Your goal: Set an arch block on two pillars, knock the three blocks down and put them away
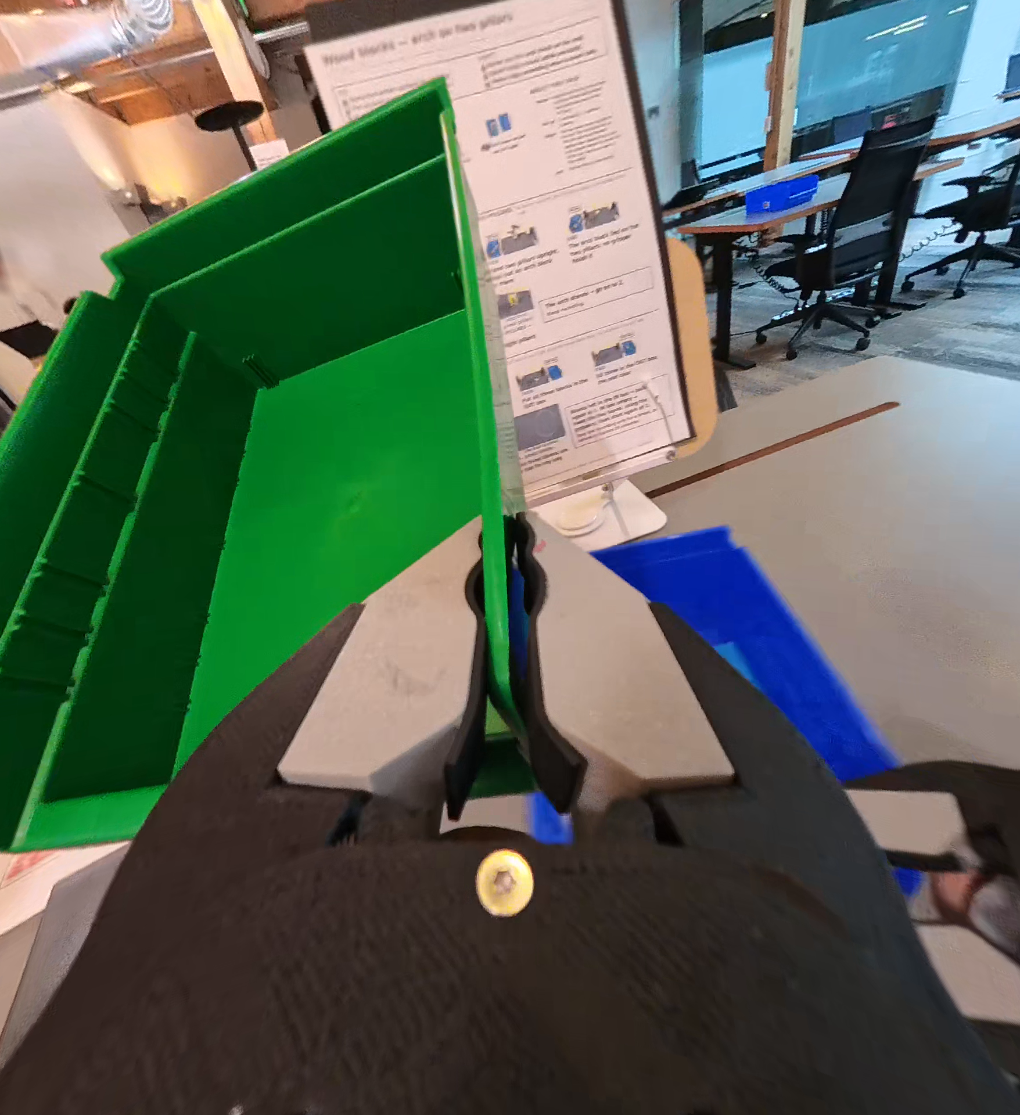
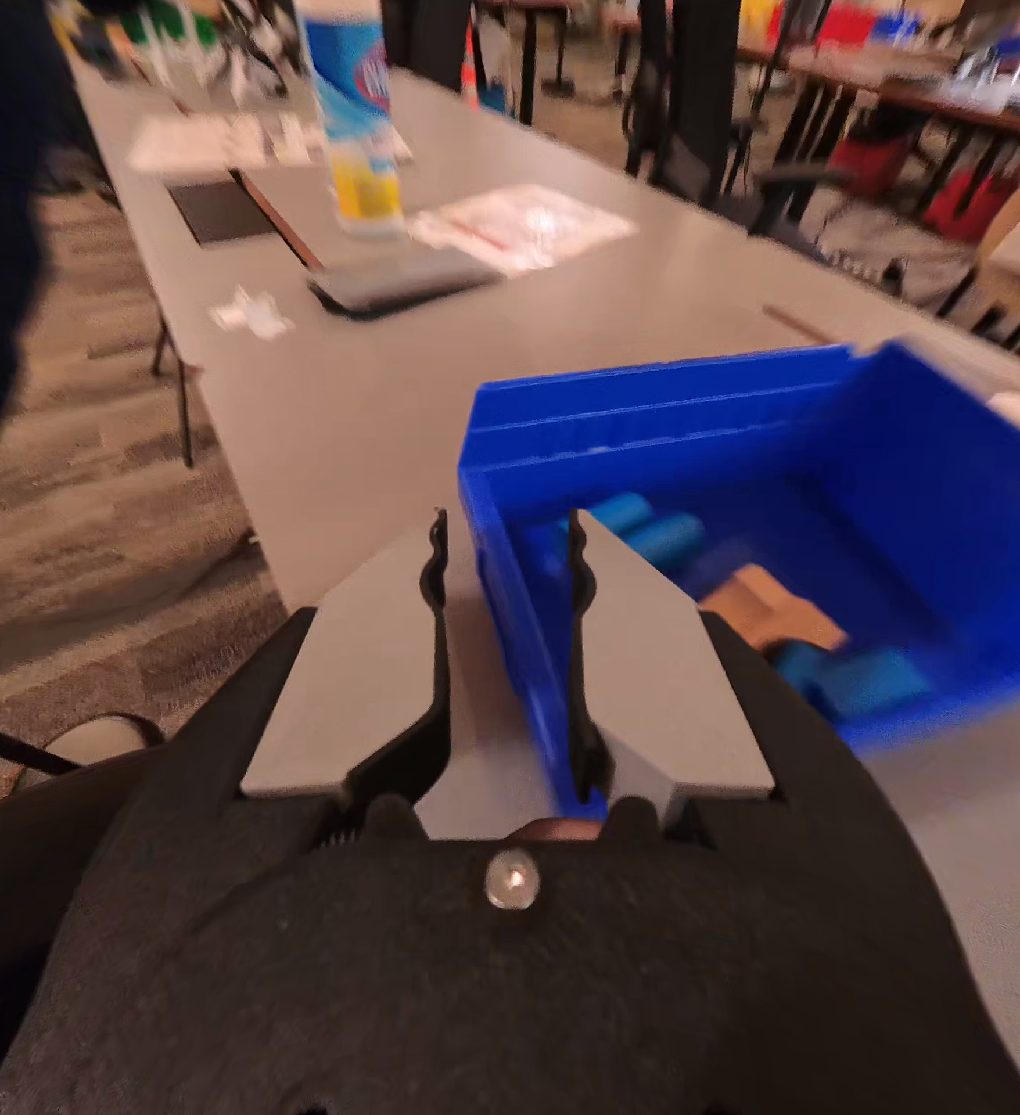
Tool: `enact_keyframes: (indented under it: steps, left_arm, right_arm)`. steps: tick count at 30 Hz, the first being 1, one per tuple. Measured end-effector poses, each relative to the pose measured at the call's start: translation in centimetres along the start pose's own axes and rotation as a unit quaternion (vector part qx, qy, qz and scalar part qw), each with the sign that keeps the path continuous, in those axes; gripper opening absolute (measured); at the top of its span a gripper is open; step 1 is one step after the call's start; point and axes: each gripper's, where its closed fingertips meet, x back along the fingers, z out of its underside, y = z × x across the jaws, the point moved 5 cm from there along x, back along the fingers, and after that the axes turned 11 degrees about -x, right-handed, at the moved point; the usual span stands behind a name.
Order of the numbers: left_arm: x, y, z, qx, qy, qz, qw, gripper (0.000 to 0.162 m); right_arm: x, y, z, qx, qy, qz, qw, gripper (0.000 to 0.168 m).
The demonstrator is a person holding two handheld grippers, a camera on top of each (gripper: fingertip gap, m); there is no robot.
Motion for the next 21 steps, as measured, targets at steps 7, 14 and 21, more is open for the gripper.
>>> enact_keyframes:
  steps: [7, 14, 21]
  left_arm:
    - [-0.6, -11.6, -0.4, -0.014, -0.023, 0.148, 0.989, 0.002]
    - [-2.0, -31.2, 1.8, -0.053, -0.013, 0.344, 0.937, 0.003]
    - [-5.9, -41.6, 6.7, -0.057, 0.054, 0.347, 0.935, 0.026]
  right_arm:
    - [16.2, -8.9, -2.6, -0.012, -0.123, 0.108, 0.986, 0.046]
    - [27.9, -20.7, 2.4, -0.13, -0.125, 0.212, 0.961, 0.05]
    - [30.6, -23.6, 5.8, -0.176, -0.147, 0.237, 0.944, 0.052]
